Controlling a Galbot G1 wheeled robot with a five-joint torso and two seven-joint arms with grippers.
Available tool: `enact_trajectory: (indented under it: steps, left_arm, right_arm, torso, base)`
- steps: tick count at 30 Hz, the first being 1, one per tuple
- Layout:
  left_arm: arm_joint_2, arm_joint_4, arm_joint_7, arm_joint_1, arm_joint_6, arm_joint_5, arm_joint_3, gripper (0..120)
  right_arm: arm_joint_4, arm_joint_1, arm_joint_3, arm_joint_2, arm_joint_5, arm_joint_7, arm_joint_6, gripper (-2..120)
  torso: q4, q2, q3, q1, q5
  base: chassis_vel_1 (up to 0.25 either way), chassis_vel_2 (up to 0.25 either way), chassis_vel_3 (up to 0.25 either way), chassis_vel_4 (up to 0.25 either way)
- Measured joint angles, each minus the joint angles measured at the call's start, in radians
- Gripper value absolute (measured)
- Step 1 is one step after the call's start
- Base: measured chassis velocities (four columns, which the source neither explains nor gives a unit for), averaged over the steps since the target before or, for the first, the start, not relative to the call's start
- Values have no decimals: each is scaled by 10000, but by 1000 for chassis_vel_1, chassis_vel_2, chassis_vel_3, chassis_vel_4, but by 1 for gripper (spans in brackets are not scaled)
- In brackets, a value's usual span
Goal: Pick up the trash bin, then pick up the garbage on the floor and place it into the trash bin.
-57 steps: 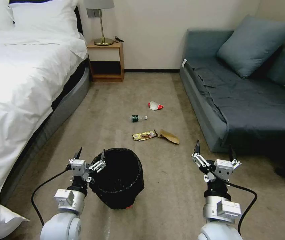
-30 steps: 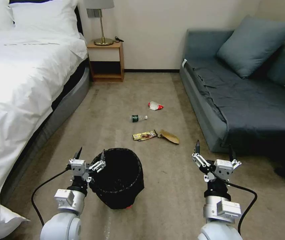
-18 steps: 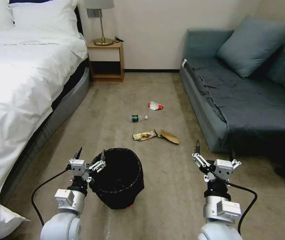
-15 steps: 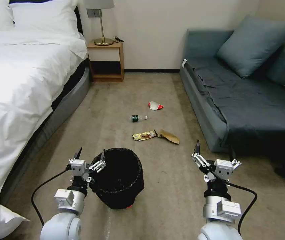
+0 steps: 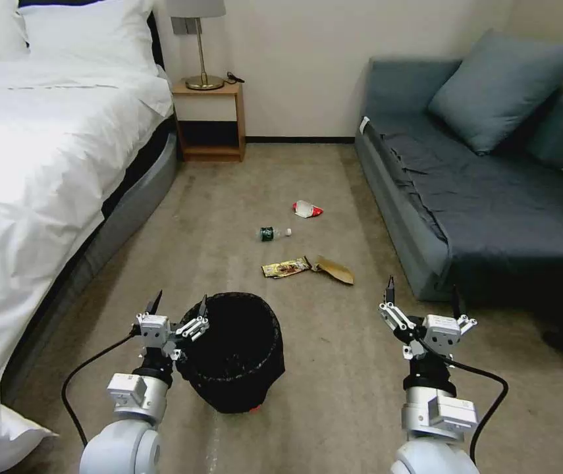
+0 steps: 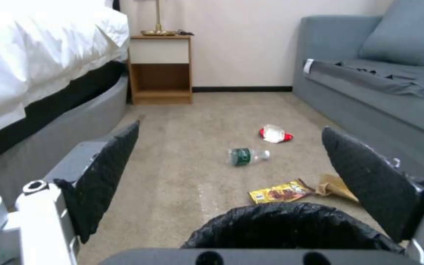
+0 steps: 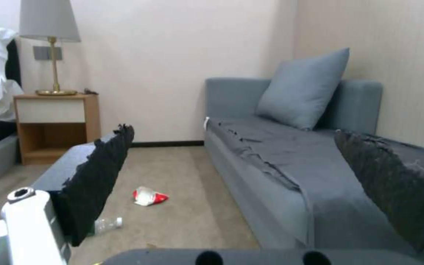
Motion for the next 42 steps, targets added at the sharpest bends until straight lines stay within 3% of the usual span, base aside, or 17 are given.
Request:
enact_trajectory:
  steps: [28,30,32,33,35,37,39,42]
  left_arm:
    - [-6,-1,-23,-1,17,0,-5,100]
    - [-44,-28,-201,-12,161,12,-46,100]
    - [-196,-145,-967,-69,804,109,-251,100]
    - [-196,-145,-967,-69,804,109,-251,100]
    - [-385,-279,-1865,-135,1548,228,-493,100]
    - [-392,-402,-2136,-130,1796,223,-504,100]
    - [48,-665,-2423,-9,2041,117,-297,100]
    - [366,-870,-2513,86,2265,-299,-160,100]
  right_arm:
    - [0,13,20,7,10,-14,-17,100]
    - [-42,71,115,53,75,-100,-153,100]
    - [-289,361,616,297,407,-486,-837,100]
    - [-289,361,616,297,407,-486,-837,100]
    - [-599,739,1248,603,835,-998,-1714,100]
    - [-736,876,1508,707,964,-1188,-2060,100]
    - [-764,684,1437,534,763,-1225,-2112,100]
    - [-797,532,1267,429,627,-1224,-1970,100]
  torso:
    - [-1,0,0,0,0]
    - [-1,0,0,0,-1]
    - [-1,0,0,0,1]
    - [-1,0,0,0,1]
    - [1,0,0,0,0]
    - [3,-1,1,0,2]
    - [-1,0,0,0,3]
    - [-1,0,-1,0,-5]
  base:
    - [0,0,0,0]
    - [0,0,0,0]
    - [0,0,0,0]
    - [0,0,0,0]
    - [0,0,0,0]
    - [0,0,0,0]
    - [0,0,0,0]
    - [0,0,0,0]
